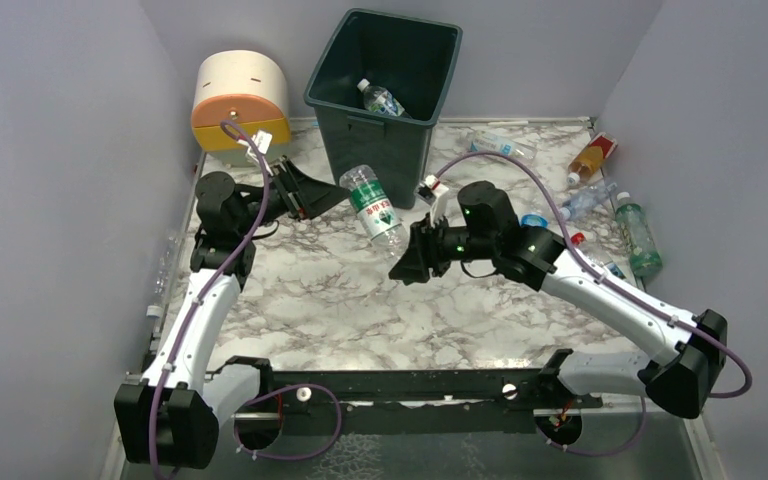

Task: Put the plastic bottles in the bin
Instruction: Pick up the plastic bottle at the center of the board.

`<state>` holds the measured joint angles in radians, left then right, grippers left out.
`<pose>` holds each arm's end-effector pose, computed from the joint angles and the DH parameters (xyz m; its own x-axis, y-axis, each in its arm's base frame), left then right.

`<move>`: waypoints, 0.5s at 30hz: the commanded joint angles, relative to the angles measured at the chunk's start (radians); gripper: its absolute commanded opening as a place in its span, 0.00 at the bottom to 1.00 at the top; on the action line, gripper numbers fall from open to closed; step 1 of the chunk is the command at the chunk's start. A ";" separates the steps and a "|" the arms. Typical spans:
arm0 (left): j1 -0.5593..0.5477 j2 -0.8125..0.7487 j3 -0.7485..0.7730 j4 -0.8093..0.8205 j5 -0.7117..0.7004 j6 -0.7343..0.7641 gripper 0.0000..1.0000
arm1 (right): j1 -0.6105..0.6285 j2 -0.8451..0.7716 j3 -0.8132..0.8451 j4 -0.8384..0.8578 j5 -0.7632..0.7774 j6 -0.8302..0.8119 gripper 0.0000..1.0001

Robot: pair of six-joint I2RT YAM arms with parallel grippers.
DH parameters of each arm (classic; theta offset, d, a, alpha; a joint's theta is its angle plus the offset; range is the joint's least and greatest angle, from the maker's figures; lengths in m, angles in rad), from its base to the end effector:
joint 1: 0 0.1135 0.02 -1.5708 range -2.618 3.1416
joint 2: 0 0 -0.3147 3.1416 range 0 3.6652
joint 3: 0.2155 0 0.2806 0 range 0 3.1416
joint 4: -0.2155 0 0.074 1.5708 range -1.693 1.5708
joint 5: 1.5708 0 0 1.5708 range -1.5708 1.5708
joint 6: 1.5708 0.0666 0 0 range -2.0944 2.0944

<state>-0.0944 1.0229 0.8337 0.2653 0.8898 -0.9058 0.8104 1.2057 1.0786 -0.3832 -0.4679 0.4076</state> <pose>0.2462 -0.0753 0.3983 -0.6069 -0.4402 -0.6618 0.5721 0.3360 -0.7482 0.1875 0.2407 0.3671 -0.6729 -0.1941 -0.7138 -0.7093 0.4432 0.5482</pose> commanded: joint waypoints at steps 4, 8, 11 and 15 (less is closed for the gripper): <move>-0.013 -0.036 -0.015 0.031 0.016 -0.012 0.99 | 0.080 0.054 0.100 0.067 0.073 -0.001 0.47; -0.019 -0.045 -0.019 0.031 0.007 -0.017 0.99 | 0.113 0.091 0.122 0.088 0.085 0.000 0.47; -0.028 -0.048 -0.017 0.032 -0.001 -0.019 0.99 | 0.138 0.116 0.133 0.102 0.101 0.003 0.47; -0.040 -0.051 -0.016 0.034 -0.005 -0.020 0.98 | 0.158 0.137 0.137 0.119 0.113 0.008 0.47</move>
<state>-0.1219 0.9966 0.8211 0.2676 0.8890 -0.9207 0.9482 1.3243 1.1862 -0.3157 -0.3935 0.4114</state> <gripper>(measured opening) 0.989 0.482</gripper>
